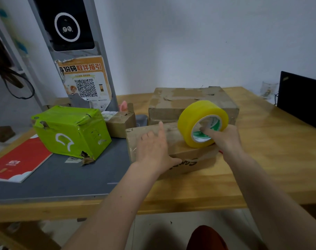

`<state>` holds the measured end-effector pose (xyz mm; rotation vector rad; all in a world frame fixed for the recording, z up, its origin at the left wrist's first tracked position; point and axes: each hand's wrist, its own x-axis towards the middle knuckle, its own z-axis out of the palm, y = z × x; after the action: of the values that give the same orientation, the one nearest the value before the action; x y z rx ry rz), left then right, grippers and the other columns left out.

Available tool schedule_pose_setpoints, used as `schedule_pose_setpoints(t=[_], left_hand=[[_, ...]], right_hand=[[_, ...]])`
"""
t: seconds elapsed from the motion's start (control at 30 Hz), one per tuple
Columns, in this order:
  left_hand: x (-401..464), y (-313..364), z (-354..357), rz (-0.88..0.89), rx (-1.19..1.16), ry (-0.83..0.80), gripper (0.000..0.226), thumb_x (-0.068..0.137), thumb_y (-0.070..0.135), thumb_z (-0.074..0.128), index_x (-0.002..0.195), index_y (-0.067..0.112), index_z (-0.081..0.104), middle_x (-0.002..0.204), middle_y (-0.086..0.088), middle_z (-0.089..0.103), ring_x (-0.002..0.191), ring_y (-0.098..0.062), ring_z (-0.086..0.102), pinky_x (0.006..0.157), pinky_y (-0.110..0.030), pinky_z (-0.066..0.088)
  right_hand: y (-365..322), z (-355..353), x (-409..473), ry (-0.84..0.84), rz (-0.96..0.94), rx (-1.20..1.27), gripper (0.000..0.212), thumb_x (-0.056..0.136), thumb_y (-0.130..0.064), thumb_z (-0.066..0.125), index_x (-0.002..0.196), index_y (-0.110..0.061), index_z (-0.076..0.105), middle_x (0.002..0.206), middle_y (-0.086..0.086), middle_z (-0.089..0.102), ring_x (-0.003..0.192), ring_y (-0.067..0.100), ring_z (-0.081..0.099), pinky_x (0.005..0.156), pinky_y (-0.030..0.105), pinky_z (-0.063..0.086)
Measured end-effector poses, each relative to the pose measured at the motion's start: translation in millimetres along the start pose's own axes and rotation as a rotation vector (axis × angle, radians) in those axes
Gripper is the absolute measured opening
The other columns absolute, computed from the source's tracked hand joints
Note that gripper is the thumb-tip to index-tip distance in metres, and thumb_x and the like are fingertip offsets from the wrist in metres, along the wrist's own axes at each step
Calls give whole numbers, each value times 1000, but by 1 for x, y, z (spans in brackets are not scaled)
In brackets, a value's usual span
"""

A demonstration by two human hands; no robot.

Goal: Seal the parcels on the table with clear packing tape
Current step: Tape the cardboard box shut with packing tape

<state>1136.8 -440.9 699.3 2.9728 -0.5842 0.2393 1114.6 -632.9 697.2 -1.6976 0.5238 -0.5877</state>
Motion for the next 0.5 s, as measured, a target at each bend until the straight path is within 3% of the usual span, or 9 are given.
schedule_pose_setpoints(t=[0.27, 0.43, 0.5], left_hand=[[9, 18, 17, 84, -18, 110, 101, 74, 70, 69, 147, 15, 28, 142, -4, 46, 133, -24, 40, 114, -38, 33], [13, 17, 22, 89, 39, 91, 107, 75, 72, 66, 152, 13, 21, 152, -4, 38, 143, -24, 30, 120, -41, 23], [12, 16, 22, 93, 61, 84, 110, 76, 73, 64, 154, 12, 17, 156, -4, 34, 146, -24, 26, 122, -42, 19]], right_hand=[[11, 13, -7, 23, -4, 105, 18, 81, -23, 78, 92, -22, 64, 82, -8, 64, 83, 15, 59, 74, 31, 43], [15, 17, -10, -24, -2, 87, 18, 84, -28, 74, 75, -32, 59, 81, -13, 62, 78, 5, 56, 77, 33, 42], [14, 17, -8, -37, -23, 52, 18, 85, -29, 73, 74, -32, 59, 80, -13, 63, 82, 12, 58, 79, 35, 45]])
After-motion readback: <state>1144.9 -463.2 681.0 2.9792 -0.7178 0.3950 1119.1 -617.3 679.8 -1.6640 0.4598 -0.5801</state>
